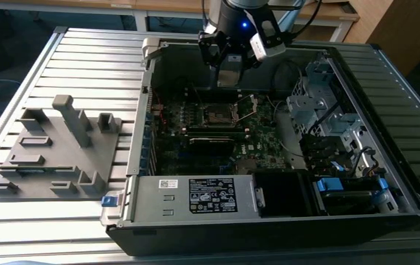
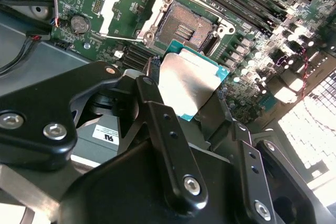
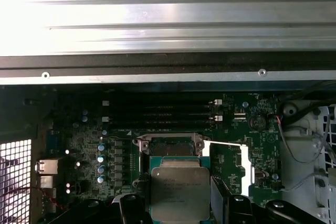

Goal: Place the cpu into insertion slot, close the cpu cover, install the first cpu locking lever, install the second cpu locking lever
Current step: 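Place the cpu into insertion slot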

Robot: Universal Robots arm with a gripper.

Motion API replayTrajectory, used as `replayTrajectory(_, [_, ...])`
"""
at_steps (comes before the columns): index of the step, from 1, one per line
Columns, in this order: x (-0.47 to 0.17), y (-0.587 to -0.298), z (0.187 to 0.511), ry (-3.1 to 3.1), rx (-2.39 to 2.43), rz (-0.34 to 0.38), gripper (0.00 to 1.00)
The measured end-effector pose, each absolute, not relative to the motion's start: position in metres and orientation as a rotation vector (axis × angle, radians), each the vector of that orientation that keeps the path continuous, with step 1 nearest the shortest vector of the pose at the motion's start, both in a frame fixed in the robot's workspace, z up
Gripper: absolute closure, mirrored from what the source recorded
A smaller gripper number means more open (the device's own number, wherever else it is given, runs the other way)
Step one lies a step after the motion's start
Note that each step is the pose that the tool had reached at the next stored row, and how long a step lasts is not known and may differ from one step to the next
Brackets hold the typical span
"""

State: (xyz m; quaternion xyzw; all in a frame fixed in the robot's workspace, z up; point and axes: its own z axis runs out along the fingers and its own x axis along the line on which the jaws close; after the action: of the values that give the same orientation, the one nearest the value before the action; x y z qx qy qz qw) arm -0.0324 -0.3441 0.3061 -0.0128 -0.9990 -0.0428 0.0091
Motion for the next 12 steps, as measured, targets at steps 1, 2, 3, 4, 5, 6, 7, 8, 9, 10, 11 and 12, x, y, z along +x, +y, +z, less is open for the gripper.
replayTrajectory(1, [-0.0324, -0.3441, 0.3058, -3.120, -0.040, -0.134, 0.46])
replayTrajectory(2, [-0.0324, -0.3441, 0.3055, -3.120, -0.040, -0.134, 0.46])
replayTrajectory(3, [-0.0324, -0.3441, 0.3053, -3.120, -0.040, -0.134, 0.46])
replayTrajectory(4, [-0.0324, -0.3441, 0.3050, -3.120, -0.040, -0.134, 0.46])
replayTrajectory(5, [-0.0324, -0.3441, 0.3047, -3.120, -0.040, -0.134, 0.46])
replayTrajectory(6, [-0.0325, -0.3441, 0.3044, -3.120, -0.040, -0.134, 0.46])
replayTrajectory(7, [-0.0324, -0.3441, 0.3042, -3.120, -0.040, -0.134, 0.46])
replayTrajectory(8, [-0.0324, -0.3441, 0.3040, -3.120, -0.040, -0.134, 0.46])
replayTrajectory(9, [-0.0324, -0.3441, 0.3038, -3.120, -0.040, -0.134, 0.46])
replayTrajectory(10, [-0.0324, -0.3441, 0.3036, -3.120, -0.040, -0.134, 0.46])
replayTrajectory(11, [-0.0325, -0.3441, 0.3033, -3.120, -0.040, -0.134, 0.46])
replayTrajectory(12, [-0.0324, -0.3441, 0.3031, -3.120, -0.040, -0.134, 0.46])
